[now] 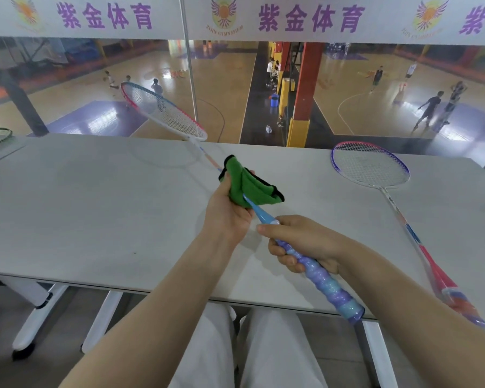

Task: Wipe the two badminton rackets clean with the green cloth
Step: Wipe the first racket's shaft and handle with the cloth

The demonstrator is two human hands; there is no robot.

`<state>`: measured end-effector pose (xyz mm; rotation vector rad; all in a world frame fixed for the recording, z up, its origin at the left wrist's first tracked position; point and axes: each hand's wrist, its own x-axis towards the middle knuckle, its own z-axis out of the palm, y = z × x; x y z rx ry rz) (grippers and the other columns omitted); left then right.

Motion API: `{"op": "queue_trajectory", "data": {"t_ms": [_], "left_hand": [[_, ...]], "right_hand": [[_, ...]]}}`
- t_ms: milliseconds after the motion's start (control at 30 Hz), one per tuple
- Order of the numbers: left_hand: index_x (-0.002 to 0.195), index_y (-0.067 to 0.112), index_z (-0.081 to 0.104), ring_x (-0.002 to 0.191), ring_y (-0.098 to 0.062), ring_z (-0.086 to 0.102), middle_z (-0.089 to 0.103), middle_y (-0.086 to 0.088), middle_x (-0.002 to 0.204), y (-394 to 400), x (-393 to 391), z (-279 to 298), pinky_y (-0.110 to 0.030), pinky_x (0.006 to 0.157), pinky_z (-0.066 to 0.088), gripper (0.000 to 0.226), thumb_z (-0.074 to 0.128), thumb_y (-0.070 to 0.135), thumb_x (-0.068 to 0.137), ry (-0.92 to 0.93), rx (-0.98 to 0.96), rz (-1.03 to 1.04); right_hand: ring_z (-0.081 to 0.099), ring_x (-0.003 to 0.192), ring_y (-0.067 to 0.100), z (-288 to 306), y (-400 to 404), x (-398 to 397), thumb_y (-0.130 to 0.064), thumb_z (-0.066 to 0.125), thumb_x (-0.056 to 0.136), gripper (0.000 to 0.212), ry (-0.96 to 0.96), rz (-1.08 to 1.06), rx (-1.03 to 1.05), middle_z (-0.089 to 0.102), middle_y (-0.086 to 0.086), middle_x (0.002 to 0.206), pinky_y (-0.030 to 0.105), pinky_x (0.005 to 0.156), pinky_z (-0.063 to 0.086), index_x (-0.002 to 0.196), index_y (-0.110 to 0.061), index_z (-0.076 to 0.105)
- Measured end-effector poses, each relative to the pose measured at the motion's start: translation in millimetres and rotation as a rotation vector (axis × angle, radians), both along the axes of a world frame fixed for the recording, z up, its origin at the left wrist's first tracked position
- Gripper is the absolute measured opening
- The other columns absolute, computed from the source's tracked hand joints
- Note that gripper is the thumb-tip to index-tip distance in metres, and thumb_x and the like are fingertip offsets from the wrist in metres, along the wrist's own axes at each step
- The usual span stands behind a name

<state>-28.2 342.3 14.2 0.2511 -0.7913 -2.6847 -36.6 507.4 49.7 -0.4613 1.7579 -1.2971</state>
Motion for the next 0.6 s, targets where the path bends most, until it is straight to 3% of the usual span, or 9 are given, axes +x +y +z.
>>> {"op": "queue_trajectory", "data": {"t_ms": [133, 267, 367, 467, 533, 600], "left_hand": [[0.100, 0.010, 0.064, 0.091, -0.020, 0.065, 0.068, -0.004, 0.093, 24, 8, -6, -0.037, 0.095, 0.049, 0.034, 0.052, 0.041, 0.097, -0.126, -0.090, -0.100], [0.101, 0.008, 0.064, 0.095, -0.024, 0.064, 0.068, -0.006, 0.095, 35, 16, -14, -0.036, 0.092, 0.052, 0.040, 0.053, 0.045, 0.095, -0.230, -0.137, -0.165], [0.100, 0.007, 0.064, 0.093, -0.024, 0.064, 0.068, -0.007, 0.093, 30, 16, -11, -0.038, 0.094, 0.052, 0.035, 0.056, 0.041, 0.095, -0.237, -0.168, -0.125], [0.088, 0.006, 0.063, 0.073, -0.022, 0.070, 0.069, -0.007, 0.079, 11, 10, -1, -0.036, 0.075, 0.060, 0.033, 0.048, 0.031, 0.101, -0.162, -0.136, -0.022], [0.085, 0.004, 0.062, 0.069, -0.029, 0.072, 0.069, -0.010, 0.076, -9, 7, 4, -0.040, 0.064, 0.061, 0.038, 0.040, 0.029, 0.104, -0.129, -0.126, 0.046], [0.087, 0.004, 0.062, 0.075, -0.035, 0.072, 0.067, -0.011, 0.079, -24, 5, 6, -0.046, 0.070, 0.061, 0.038, 0.042, 0.031, 0.103, -0.148, -0.179, 0.071]], "right_hand": [[0.035, 0.040, 0.009, -1, -1, -2, -0.020, 0.066, 0.093, 0.029, -0.024, -0.017, -0.040, 0.044, 0.001, 0.056, 0.018, 0.035, 0.028, 0.074, -0.013, 0.045], [0.035, 0.040, 0.009, -8, 1, -1, -0.008, 0.066, 0.088, 0.028, -0.061, -0.043, -0.040, 0.043, 0.001, 0.056, 0.018, 0.035, 0.027, 0.071, -0.012, 0.045], [0.038, 0.042, 0.009, -9, 4, 3, -0.008, 0.064, 0.089, 0.024, -0.039, -0.062, -0.045, 0.044, 0.003, 0.059, 0.018, 0.038, 0.030, 0.074, -0.010, 0.047], [0.041, 0.045, 0.012, -4, 13, 11, -0.009, 0.062, 0.091, 0.018, 0.025, -0.064, -0.019, 0.048, 0.005, 0.062, 0.021, 0.040, 0.034, 0.086, -0.008, 0.045], [0.043, 0.044, 0.014, -3, 23, 17, -0.014, 0.065, 0.091, 0.021, 0.114, -0.055, 0.042, 0.051, 0.005, 0.062, 0.024, 0.041, 0.036, 0.092, -0.007, 0.045], [0.044, 0.044, 0.014, -1, 31, 25, -0.023, 0.067, 0.089, 0.026, 0.263, -0.046, 0.128, 0.052, 0.004, 0.060, 0.025, 0.042, 0.038, 0.095, -0.009, 0.046]]}}
